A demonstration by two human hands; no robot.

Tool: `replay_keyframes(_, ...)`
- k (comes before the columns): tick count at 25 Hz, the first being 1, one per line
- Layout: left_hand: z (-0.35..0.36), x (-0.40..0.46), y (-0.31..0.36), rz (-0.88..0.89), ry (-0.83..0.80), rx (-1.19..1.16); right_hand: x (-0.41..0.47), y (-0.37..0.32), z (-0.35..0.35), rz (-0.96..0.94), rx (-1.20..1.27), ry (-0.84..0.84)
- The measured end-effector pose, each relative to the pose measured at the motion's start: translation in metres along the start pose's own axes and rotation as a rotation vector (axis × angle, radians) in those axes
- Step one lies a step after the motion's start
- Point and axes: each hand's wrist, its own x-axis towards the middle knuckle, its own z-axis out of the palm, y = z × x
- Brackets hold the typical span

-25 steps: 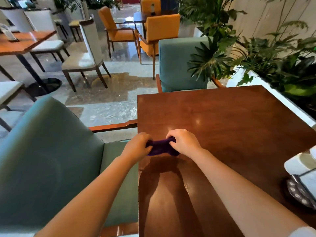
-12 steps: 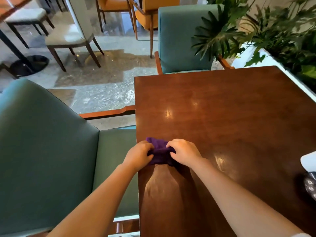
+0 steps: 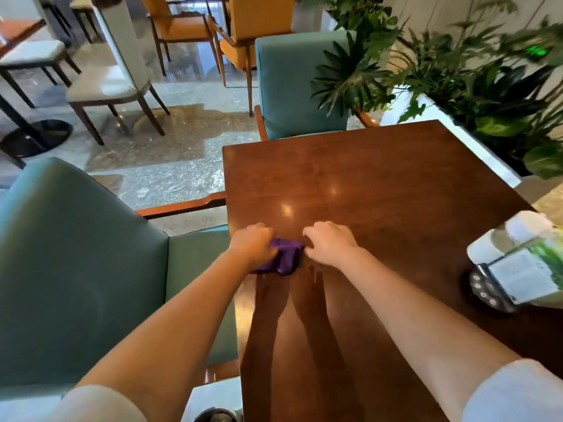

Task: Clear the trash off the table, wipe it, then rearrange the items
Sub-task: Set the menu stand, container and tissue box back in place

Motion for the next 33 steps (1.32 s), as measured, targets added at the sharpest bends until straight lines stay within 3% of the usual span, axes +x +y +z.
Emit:
replay_keyframes(9,0.004,-0.027,0.142,0.118,0.280,0.044,-0.123,0.073,-0.029,0.228,-0.015,0.176)
replay_keyframes(16,0.058,-0.004,0.223,0.240,0.313,-0.018,-0.207,0.170,-0.010,0.508,-0.070,0.302)
replay_keyframes(21,0.109,0.007,0.233,0.188,0.216,-0.022,-0.232,0.232,-0.005,0.670,-0.209,0.372)
replay_keyframes(27,0.161,0.002,0.205,0.070,0.130,0.001,-0.226,0.271,0.003,0.736,-0.237,0.246)
replay_keyframes(33,0.193,0.002,0.206,-0.011,0.039,0.019,-0.219,0.277,0.011,0.685,-0.106,0.417)
